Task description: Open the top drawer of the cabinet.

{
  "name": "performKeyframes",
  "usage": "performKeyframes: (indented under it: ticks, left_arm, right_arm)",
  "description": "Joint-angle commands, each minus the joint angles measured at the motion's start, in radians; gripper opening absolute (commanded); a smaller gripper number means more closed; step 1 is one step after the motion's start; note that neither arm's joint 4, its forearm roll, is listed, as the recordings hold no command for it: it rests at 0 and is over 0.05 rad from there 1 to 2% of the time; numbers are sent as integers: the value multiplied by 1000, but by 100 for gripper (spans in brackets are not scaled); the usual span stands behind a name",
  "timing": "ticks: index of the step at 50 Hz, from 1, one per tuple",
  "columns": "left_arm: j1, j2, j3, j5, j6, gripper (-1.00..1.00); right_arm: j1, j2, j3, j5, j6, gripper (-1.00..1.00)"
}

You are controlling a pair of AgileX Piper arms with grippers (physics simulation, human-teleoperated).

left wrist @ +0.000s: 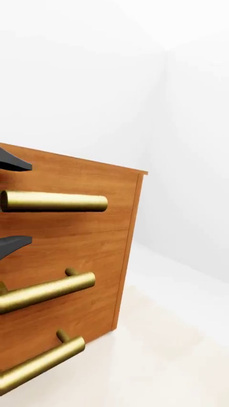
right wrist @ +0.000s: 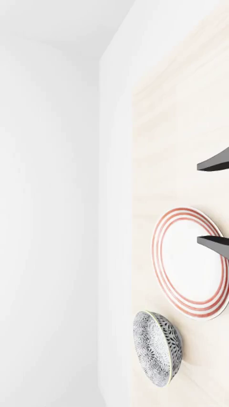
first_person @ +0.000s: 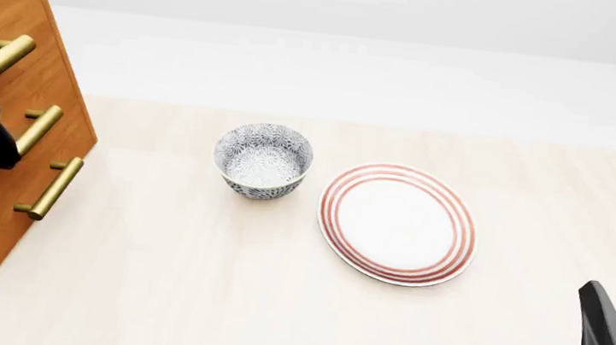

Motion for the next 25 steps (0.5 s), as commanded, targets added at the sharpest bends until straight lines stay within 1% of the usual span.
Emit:
performKeyframes:
  ticks: [1, 11, 19, 21, 25]
  left_arm:
    - [7, -42, 12, 22, -26, -100]
    - [-4, -87, 21, 48, -19, -100]
    - [-14, -96, 40, 42, -5, -100]
    - [-19, -91, 52, 27, 10, -100]
    - [-31, -106, 56, 35, 18, -100]
  right_arm:
    - [0, 0, 1, 0, 3, 100]
    - [0, 0, 1, 0, 3, 100]
    - [0, 0, 1, 0, 3, 100]
    - [0, 0, 1, 0, 3, 100]
    - [0, 0, 1, 0, 3, 100]
